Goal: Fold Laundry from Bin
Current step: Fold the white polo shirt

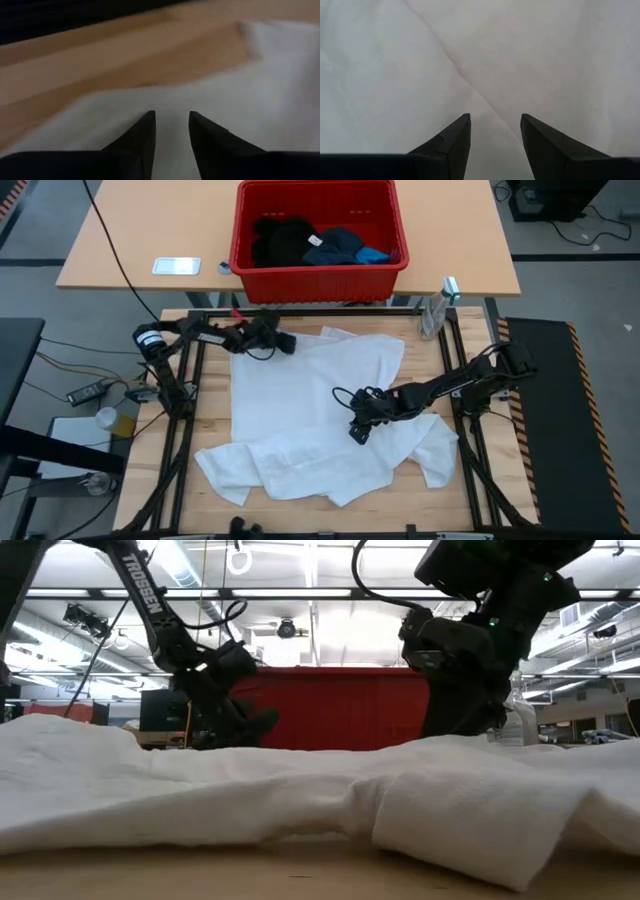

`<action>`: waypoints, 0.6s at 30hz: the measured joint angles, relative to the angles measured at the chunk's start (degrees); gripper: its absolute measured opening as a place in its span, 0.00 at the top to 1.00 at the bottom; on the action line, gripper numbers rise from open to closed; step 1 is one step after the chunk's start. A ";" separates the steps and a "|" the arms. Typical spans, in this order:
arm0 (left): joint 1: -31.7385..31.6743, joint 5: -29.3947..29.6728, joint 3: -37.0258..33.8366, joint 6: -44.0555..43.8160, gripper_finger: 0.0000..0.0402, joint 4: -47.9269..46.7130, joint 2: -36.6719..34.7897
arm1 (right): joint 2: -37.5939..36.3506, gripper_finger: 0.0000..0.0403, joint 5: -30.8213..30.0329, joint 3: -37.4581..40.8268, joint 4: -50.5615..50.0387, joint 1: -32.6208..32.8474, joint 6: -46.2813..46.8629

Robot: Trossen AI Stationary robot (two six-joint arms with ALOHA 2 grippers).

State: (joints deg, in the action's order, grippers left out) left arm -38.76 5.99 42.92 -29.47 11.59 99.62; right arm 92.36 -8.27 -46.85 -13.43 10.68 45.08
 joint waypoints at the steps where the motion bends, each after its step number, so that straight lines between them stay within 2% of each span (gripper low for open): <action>1: -0.64 1.70 -0.05 -1.38 0.73 -1.47 -0.95 | 0.00 0.55 -0.02 0.00 -0.25 0.00 0.02; 4: -1.36 6.36 -0.09 -1.82 0.76 -2.71 -4.96 | 0.00 0.57 -0.34 0.00 -0.37 0.00 0.00; 6: -1.13 7.40 -0.07 1.94 0.79 -0.39 -8.41 | 0.00 0.58 -0.33 0.00 -0.42 0.00 0.15; 9: 0.18 2.04 0.91 10.43 0.83 -0.59 -11.20 | 0.00 0.59 -0.22 0.00 -0.09 0.00 0.37; 12: 1.85 -4.31 4.21 12.67 0.86 -12.53 -9.47 | 0.00 0.60 0.00 0.00 1.07 0.00 0.33; 15: 3.26 -4.63 7.54 13.65 0.89 -22.06 -5.94 | 0.00 0.60 0.09 0.00 2.18 0.00 0.40; 18: 3.66 -4.55 10.38 13.85 0.91 -24.22 -2.38 | -0.02 0.60 0.22 0.00 2.88 0.00 0.37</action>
State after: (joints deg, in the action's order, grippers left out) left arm -35.10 1.44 53.30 -15.62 -12.63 97.24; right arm 92.34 -8.05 -46.85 -10.56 10.68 45.45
